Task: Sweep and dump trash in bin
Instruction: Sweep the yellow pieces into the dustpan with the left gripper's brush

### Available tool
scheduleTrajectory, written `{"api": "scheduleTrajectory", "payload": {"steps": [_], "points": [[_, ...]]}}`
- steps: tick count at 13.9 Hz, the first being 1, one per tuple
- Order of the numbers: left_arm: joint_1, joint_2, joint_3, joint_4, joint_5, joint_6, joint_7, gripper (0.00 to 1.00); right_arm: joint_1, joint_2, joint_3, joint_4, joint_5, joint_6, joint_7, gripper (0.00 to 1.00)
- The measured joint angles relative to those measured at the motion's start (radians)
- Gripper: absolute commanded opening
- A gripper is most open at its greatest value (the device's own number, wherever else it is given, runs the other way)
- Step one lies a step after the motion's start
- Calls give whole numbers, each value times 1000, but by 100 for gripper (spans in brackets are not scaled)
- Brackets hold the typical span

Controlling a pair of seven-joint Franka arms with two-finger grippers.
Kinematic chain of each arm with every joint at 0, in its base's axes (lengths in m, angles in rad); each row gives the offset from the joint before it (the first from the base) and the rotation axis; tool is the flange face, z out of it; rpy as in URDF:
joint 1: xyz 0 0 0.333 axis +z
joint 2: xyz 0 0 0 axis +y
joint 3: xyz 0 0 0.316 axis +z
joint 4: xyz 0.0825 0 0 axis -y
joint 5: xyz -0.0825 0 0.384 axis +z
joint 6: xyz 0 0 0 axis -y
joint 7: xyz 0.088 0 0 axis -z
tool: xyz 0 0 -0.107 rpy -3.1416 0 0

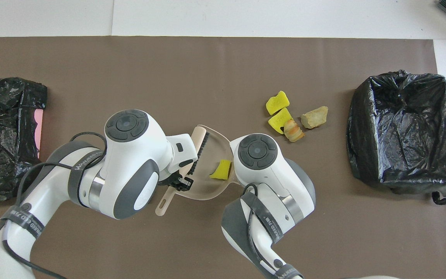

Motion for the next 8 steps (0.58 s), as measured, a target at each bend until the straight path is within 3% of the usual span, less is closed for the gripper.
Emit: {"api": "scheduleTrajectory", "payload": {"steps": [4,8], "points": [[66,-88,25,-5,43,-90,-150,0,0,0,0,0,0,0,0,0],[95,-195,28,-154,135,-125,-364,0,0,1,0,-1,0,0,0,0]]}}
